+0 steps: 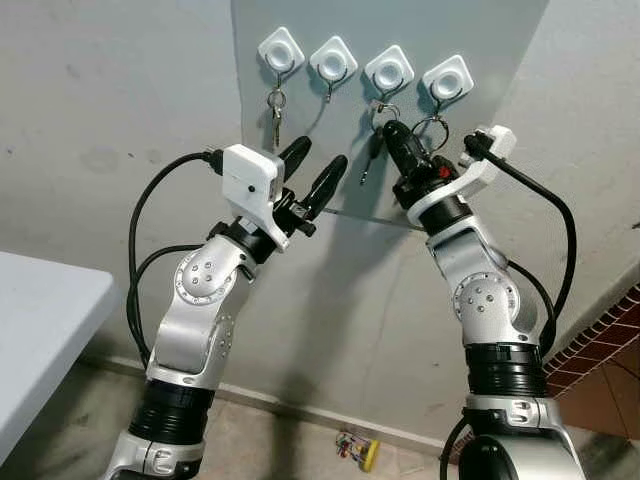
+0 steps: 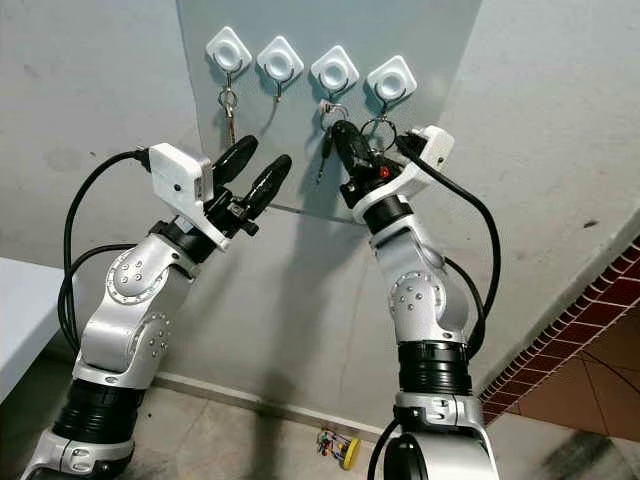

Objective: Hang keys on a hook

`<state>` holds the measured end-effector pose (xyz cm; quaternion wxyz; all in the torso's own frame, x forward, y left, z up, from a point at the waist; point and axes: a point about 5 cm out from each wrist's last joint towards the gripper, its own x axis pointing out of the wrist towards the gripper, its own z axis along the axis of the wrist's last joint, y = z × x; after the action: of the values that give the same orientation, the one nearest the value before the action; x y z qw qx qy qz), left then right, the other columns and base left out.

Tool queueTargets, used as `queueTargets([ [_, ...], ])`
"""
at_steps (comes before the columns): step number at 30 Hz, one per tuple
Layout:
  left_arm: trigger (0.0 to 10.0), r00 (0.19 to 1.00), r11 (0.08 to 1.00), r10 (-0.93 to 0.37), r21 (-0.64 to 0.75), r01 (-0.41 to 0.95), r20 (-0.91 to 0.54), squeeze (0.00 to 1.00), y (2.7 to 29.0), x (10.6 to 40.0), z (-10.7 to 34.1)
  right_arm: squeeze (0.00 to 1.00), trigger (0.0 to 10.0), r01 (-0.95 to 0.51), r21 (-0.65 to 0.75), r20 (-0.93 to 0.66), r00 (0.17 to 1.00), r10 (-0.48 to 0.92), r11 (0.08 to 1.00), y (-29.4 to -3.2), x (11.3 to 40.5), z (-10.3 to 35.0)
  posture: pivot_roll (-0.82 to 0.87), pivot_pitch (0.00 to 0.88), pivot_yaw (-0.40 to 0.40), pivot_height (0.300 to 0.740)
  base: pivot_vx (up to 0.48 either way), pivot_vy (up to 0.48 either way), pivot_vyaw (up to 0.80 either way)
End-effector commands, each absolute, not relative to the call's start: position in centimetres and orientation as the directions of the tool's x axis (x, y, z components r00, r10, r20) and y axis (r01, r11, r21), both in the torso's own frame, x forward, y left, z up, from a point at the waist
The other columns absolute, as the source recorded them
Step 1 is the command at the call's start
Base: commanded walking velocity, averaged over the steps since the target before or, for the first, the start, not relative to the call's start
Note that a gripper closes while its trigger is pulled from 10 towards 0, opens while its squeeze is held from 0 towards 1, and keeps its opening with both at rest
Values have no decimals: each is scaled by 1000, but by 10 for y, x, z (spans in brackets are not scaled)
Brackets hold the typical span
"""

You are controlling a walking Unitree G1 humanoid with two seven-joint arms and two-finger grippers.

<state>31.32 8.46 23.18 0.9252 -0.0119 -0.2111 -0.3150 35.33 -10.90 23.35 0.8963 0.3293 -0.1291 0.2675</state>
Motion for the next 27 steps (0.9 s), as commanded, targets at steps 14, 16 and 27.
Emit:
queueTargets([
  [14,10000,704,800,-579,121,588,411,0,83,310,235,1000,10000,-574,462,447,809,381,677,-111,346,230,-95,8,-61,724,0,0,0],
  [16,10000,703,800,-580,121,588,411,0,83,310,235,1000,10000,-570,469,444,812,378,675,-112,344,226,-96,4,-60,724,0,0,0],
  [27,10000,712,807,-571,124,577,408,0,85,311,232,1000,10000,-526,478,409,842,352,703,-122,332,207,-107,0,-58,724,0,0,0],
])
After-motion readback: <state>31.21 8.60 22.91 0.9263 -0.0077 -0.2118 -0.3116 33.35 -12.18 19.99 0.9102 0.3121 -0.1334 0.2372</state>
